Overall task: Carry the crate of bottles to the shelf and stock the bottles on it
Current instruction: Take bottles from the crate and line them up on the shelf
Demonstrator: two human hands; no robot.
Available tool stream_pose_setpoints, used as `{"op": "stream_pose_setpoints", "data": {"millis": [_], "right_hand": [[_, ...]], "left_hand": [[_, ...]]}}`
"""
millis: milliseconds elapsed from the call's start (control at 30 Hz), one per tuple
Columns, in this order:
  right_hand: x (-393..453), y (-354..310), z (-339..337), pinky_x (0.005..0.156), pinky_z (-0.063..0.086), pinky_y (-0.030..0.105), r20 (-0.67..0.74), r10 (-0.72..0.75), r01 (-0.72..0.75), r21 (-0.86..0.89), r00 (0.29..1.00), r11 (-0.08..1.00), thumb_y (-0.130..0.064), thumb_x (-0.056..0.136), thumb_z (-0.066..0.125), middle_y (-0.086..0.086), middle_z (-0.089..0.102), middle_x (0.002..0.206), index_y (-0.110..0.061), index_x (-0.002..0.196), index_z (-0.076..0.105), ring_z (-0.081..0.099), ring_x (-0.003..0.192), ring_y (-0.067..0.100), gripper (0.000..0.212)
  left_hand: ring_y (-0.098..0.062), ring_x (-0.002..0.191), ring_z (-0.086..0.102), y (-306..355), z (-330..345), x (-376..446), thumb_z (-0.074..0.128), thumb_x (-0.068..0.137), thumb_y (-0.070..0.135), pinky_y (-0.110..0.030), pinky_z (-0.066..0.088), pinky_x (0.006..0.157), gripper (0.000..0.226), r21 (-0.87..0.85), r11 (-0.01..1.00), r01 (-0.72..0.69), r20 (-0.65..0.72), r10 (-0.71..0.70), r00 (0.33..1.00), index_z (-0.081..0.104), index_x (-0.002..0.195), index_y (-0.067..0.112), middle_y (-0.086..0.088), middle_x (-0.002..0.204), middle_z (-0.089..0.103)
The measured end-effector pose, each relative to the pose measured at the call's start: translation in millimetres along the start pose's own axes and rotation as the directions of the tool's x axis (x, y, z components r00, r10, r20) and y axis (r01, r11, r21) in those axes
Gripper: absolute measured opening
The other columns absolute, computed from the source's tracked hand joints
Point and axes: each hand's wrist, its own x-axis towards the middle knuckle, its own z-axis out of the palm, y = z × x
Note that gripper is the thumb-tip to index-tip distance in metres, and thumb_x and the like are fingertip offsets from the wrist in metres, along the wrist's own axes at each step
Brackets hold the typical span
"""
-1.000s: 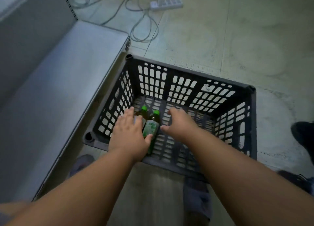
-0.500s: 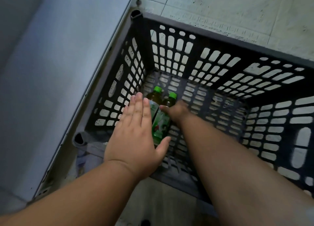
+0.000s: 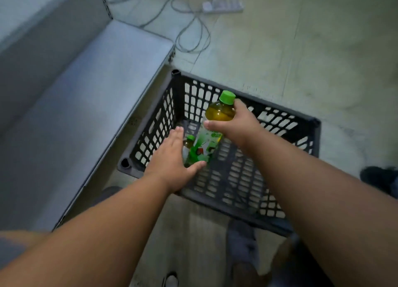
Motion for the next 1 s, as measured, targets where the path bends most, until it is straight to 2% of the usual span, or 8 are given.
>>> {"op": "stream_pose_setpoints", "data": {"millis": [133, 233, 333, 533, 633, 767, 900, 1000], "right_hand": [[-62.5, -94.3, 7.8, 0.091, 0.057, 0.042, 0.014, -0.277, 0.277, -0.017, 0.961, 0.961, -0.041, 0.049, 0.092, -0.006, 0.073, 0.103, -0.030, 0.111, 0.060, 0.071, 0.096, 0.012, 0.071], [-104.9, -149.4, 37.7, 0.090, 0.058, 0.039, 0.064, -0.421, 0.424, -0.054, 0.905, 0.904, -0.028, 0.060, 0.094, -0.008, 0.072, 0.100, -0.030, 0.113, 0.059, 0.070, 0.093, 0.009, 0.063], [-140.2, -194.5, 73.7, 0.091, 0.057, 0.041, 0.107, -0.523, 0.531, -0.074, 0.846, 0.844, -0.028, 0.062, 0.093, -0.009, 0.071, 0.103, -0.032, 0.114, 0.059, 0.069, 0.096, 0.011, 0.062], [-176.4, -263.8, 142.9, 0.087, 0.056, 0.038, 0.217, -0.630, 0.662, -0.141, 0.746, 0.736, -0.030, 0.066, 0.091, -0.009, 0.066, 0.106, -0.031, 0.114, 0.056, 0.064, 0.099, 0.014, 0.059], [-170.8, -283.2, 173.1, 0.081, 0.057, 0.037, 0.266, -0.655, 0.706, -0.203, 0.707, 0.679, -0.036, 0.067, 0.089, -0.008, 0.063, 0.102, -0.031, 0.111, 0.052, 0.062, 0.095, 0.014, 0.058], [-140.5, -299.0, 205.2, 0.075, 0.055, 0.032, 0.299, -0.688, 0.748, -0.195, 0.661, 0.634, -0.041, 0.066, 0.089, -0.008, 0.061, 0.103, -0.032, 0.114, 0.051, 0.061, 0.094, 0.014, 0.061], [-97.4, -314.9, 227.3, 0.078, 0.056, 0.034, 0.244, -0.738, 0.776, -0.150, 0.630, 0.613, -0.043, 0.064, 0.089, -0.009, 0.062, 0.104, -0.035, 0.115, 0.052, 0.061, 0.095, 0.015, 0.064], [-65.3, -333.5, 247.5, 0.075, 0.051, 0.030, 0.266, -0.732, 0.778, -0.160, 0.627, 0.608, -0.046, 0.064, 0.088, -0.009, 0.061, 0.105, -0.033, 0.122, 0.052, 0.060, 0.096, 0.016, 0.070]], "left_hand": [[-0.021, 0.143, 0.032, 2.2, -75.1, -41.2, 0.071, 0.072, 0.067, -0.037, 0.030, 0.116, 0.109, -0.174, 0.984, -0.028, -0.205, -0.008, 0.979, 0.022, 0.155, 0.018, -0.003, 0.158, 0.032], [-0.021, 0.134, 0.041, -17.6, -130.9, -76.9, 0.073, 0.069, 0.067, -0.035, 0.035, 0.111, 0.103, -0.160, 0.985, -0.064, -0.327, 0.009, 0.945, 0.034, 0.149, 0.017, -0.005, 0.148, 0.042], [-0.019, 0.135, 0.041, -47.3, -174.5, -114.9, 0.075, 0.068, 0.067, -0.041, 0.037, 0.111, 0.103, -0.173, 0.984, -0.052, -0.403, -0.023, 0.915, 0.033, 0.149, 0.020, -0.002, 0.149, 0.040], [-0.019, 0.134, 0.040, -107.1, -231.0, -162.2, 0.065, 0.061, 0.081, -0.046, 0.042, 0.107, 0.106, -0.171, 0.984, 0.060, -0.481, -0.136, 0.866, 0.032, 0.148, 0.030, 0.002, 0.151, 0.038], [-0.021, 0.135, 0.039, -127.6, -244.1, -163.4, 0.065, 0.065, 0.079, -0.045, 0.043, 0.107, 0.104, -0.150, 0.983, 0.108, -0.487, -0.169, 0.857, 0.029, 0.149, 0.029, 0.002, 0.151, 0.037], [-0.019, 0.122, 0.047, -150.2, -261.7, -138.9, 0.062, 0.069, 0.076, -0.041, 0.047, 0.098, 0.087, -0.113, 0.987, 0.117, -0.528, -0.159, 0.834, 0.039, 0.140, 0.031, 0.003, 0.134, 0.048], [-0.025, 0.140, 0.033, -176.3, -281.0, -103.6, 0.051, 0.066, 0.086, -0.044, 0.037, 0.110, 0.111, -0.141, 0.959, 0.244, -0.549, -0.281, 0.787, 0.022, 0.153, 0.023, -0.004, 0.156, 0.032], [-0.025, 0.148, 0.020, -193.7, -284.8, -85.5, 0.048, 0.071, 0.086, -0.042, 0.026, 0.116, 0.114, -0.123, 0.930, 0.347, -0.541, -0.356, 0.762, 0.012, 0.157, 0.021, -0.006, 0.164, 0.018]]}}
